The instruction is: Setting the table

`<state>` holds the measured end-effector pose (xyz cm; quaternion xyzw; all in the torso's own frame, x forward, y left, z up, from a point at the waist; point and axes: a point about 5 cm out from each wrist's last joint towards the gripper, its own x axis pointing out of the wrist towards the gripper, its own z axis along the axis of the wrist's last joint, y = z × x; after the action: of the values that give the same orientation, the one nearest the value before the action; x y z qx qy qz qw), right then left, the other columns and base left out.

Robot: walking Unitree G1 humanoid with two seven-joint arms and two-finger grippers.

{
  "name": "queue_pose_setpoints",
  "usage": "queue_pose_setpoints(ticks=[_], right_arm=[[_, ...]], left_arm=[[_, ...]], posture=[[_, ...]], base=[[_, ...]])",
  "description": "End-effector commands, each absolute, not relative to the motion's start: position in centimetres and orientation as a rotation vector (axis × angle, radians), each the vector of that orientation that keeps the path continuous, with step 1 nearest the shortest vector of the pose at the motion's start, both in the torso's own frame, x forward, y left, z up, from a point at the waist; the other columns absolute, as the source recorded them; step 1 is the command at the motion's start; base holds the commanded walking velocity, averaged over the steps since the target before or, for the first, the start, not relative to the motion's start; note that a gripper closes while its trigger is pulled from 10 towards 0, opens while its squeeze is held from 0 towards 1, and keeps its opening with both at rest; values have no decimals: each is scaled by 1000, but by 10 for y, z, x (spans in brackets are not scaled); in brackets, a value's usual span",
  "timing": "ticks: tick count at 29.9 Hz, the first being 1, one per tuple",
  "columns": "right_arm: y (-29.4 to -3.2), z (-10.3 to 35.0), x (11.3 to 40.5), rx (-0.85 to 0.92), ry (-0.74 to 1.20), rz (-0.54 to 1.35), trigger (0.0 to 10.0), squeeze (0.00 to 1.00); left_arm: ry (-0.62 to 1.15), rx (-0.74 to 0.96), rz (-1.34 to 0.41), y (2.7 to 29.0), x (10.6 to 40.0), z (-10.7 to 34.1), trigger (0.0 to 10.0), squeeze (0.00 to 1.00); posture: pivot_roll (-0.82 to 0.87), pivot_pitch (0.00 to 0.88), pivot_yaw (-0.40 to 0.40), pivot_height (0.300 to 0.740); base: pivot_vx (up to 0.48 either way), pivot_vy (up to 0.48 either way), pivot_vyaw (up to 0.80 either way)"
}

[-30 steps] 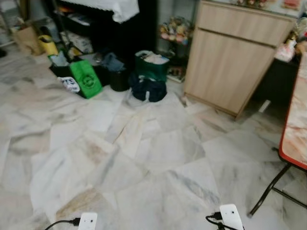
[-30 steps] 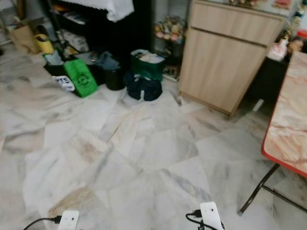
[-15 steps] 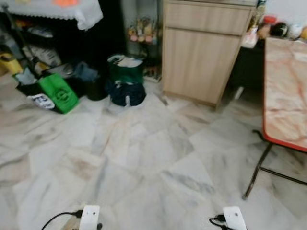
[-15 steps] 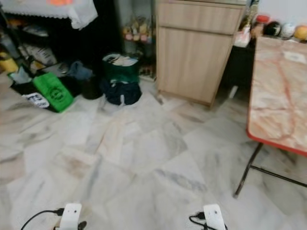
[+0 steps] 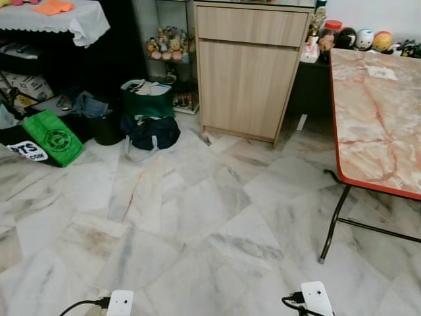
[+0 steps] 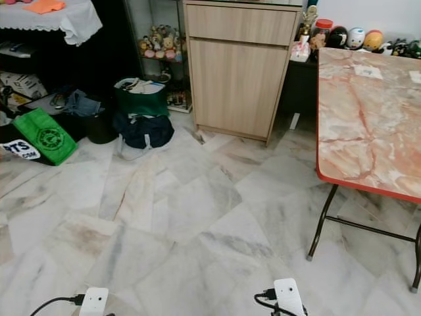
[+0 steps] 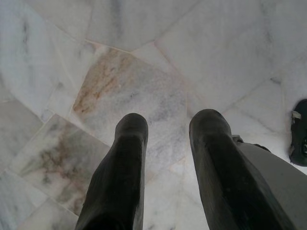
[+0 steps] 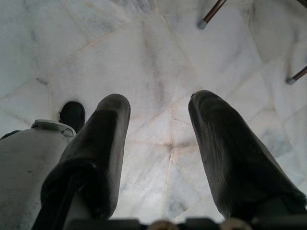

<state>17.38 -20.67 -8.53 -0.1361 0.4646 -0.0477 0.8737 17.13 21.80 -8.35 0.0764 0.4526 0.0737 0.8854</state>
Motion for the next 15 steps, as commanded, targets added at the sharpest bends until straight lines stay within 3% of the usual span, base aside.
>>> queue_pose_setpoints(ticks=[1, 10, 13, 15], right_arm=[[-182, -64, 217, 95, 771, -115, 10000, 0], [-199, -73, 200, 119, 848, -224, 10000, 0], [-202, -74, 197, 145, 859, -254, 10000, 0], [-203, -75, 196, 195, 857, -291, 10000, 0]], left_arm=[[917, 88, -45, 198, 205, -71, 10000, 0], [904, 101, -62, 196, 208, -70, 10000, 0], [902, 106, -65, 195, 208, -70, 10000, 0], [902, 106, -62, 195, 208, -70, 10000, 0]], posture=[[-63, 78, 87, 740], [-66, 80, 83, 740], [-69, 82, 81, 740], [-69, 84, 78, 740]], base=[[0, 0, 0], [0, 0, 0], [0, -335, 0], [0, -352, -788]])
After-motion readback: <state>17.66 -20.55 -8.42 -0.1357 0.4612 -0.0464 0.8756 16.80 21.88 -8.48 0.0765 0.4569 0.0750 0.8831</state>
